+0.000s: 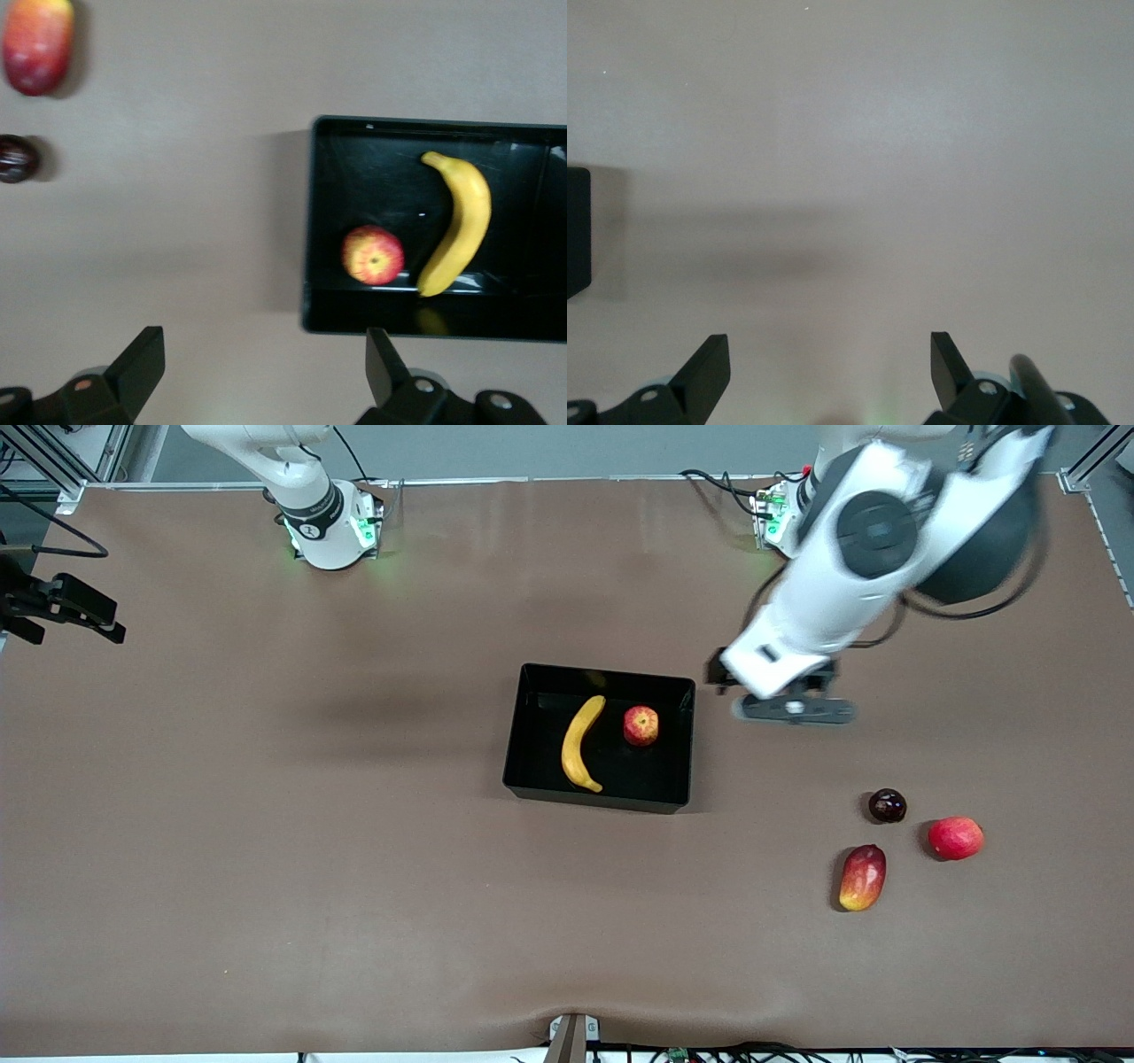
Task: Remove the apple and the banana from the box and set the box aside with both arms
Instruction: 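Reach the left gripper over the red apple in the black tray, then lower the left gripper and grasp the red apple in the tray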
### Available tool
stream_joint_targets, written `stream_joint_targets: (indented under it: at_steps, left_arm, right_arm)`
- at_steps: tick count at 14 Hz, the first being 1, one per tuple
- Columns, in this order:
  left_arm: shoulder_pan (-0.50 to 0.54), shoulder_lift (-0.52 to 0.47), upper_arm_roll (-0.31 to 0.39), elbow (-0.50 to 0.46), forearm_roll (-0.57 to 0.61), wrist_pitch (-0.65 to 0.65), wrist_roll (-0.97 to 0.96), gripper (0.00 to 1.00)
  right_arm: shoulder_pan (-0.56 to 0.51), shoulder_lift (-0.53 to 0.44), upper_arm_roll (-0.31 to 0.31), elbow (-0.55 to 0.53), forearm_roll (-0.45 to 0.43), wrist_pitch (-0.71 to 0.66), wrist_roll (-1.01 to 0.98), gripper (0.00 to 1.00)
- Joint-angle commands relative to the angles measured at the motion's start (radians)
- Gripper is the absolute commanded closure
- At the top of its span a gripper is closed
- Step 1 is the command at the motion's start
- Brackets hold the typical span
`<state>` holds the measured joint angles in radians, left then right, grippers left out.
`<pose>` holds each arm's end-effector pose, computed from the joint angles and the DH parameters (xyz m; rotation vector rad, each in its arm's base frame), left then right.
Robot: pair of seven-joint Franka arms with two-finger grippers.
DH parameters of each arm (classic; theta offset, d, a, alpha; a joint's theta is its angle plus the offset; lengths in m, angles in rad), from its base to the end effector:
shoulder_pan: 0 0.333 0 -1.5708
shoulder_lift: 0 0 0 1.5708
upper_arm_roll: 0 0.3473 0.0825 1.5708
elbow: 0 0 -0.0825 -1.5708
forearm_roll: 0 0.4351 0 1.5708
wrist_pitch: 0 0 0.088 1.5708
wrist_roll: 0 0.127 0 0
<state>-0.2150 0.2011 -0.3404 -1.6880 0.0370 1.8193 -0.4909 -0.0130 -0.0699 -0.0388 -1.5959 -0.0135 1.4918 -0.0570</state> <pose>0.5755 -0.3367 0.4732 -3.1361 0.1102 0.1035 0.5717 -0.0323 0.6572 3.1322 0.0071 -0.0545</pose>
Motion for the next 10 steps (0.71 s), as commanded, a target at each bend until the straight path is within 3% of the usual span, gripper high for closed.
stream_joint_targets:
  at_steps: [1, 6, 10]
  left_arm:
    - [-0.081, 0.007, 0.003, -0.102, 0.017, 0.131, -0.127, 0.00]
    - [-0.144, 0.132, 0.001, -0.145, 0.121, 0.248, -0.210, 0.00]
    - [-0.167, 0.211, 0.003, -0.162, 0.123, 0.339, -0.244, 0.00]
  right_arm:
    - [-0.025, -0.001, 0.013, 0.001, 0.015, 0.002, -0.015, 0.00]
    - [-0.025, -0.001, 0.013, 0.001, 0.015, 0.002, -0.015, 0.00]
    - [-0.025, -0.001, 0.013, 0.001, 0.015, 0.002, -0.015, 0.00]
